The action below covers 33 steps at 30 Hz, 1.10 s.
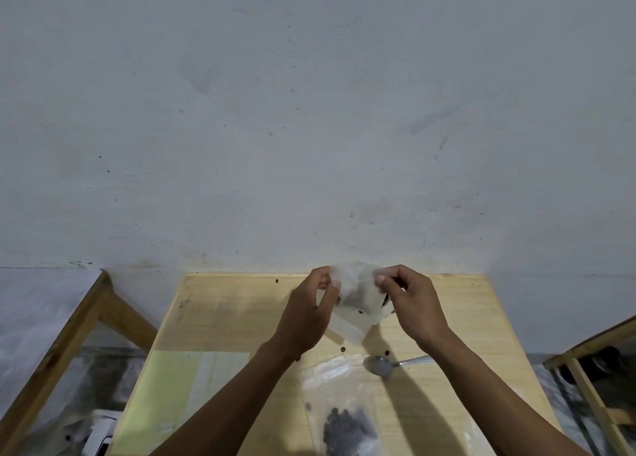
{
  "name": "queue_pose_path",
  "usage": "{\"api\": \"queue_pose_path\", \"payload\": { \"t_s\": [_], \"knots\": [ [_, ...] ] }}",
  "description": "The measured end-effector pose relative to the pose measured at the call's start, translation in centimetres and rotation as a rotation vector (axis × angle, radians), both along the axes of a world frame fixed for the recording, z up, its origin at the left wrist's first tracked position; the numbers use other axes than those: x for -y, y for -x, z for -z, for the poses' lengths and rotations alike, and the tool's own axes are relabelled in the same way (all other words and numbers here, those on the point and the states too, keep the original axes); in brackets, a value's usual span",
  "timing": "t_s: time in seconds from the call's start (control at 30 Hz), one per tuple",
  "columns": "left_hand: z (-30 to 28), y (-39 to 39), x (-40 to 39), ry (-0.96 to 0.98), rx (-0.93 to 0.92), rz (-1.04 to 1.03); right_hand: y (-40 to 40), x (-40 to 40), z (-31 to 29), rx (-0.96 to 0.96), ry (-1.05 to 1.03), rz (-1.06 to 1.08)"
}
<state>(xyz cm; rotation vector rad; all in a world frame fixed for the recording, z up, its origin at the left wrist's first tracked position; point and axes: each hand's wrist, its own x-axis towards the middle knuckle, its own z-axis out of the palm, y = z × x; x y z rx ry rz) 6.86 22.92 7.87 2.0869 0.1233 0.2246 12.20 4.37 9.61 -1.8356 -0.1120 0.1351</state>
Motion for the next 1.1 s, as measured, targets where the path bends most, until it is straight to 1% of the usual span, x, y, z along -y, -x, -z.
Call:
{"api": "queue_pose_path", "payload": {
  "t_s": [0.07,0.2,0.27,0.37,0.47,0.53,0.63,0.73,0.8,1.0,1.1],
  "knots": [
    [-0.5,-0.3,-0.4,-0.023,0.016,0.005,0.1,0.2,-0.1,0.008,0.042,-0.06],
    [-1.0,-0.6,-1.1,-0.044,0.062,-0.049,0.1,0.7,-0.6,0.07,0.141,-0.156],
    [-1.0,-0.7,-1.5,-0.092,0.093,-0.024,0.0,0.9,-0.8,0.099,0.189,-0.182],
    [-1.1,-1.0,-2.1,-0.198,0.145,0.036,-0.4,1.2,-0.9,0.129,0.218,-0.178],
    [-1.7,-1.3,-2.3,-0.32,0.239,0.089,-0.5,1.0,-1.1,0.161,0.247,-0.149],
    [-2.1,-1.3,-2.4,-0.362,0.276,0.095,-0.4,0.7,-1.5,0.207,0.284,-0.141],
    [-2.5,-1.1,-2.6,-0.38,0.289,0.105,-0.2,0.6,-2.2,0.267,0.338,-0.216],
    [-2.5,-0.7,-2.4,-0.451,0.306,0.173,-0.1,0.0,-2.3,0.354,0.485,-0.312],
    [-2.5,-0.4,-1.9,-0.459,0.306,0.19,0.0,-0.8,-2.4,0.411,0.545,-0.345],
    [-2.7,0.9,-1.0,-0.506,0.295,0.106,0.4,-1.7,-2.2,0.464,0.595,-0.387],
    [-2.5,1.2,-0.9,-0.474,0.267,0.097,0.5,-1.8,-2.4,0.482,0.611,-0.395]
  ]
}}
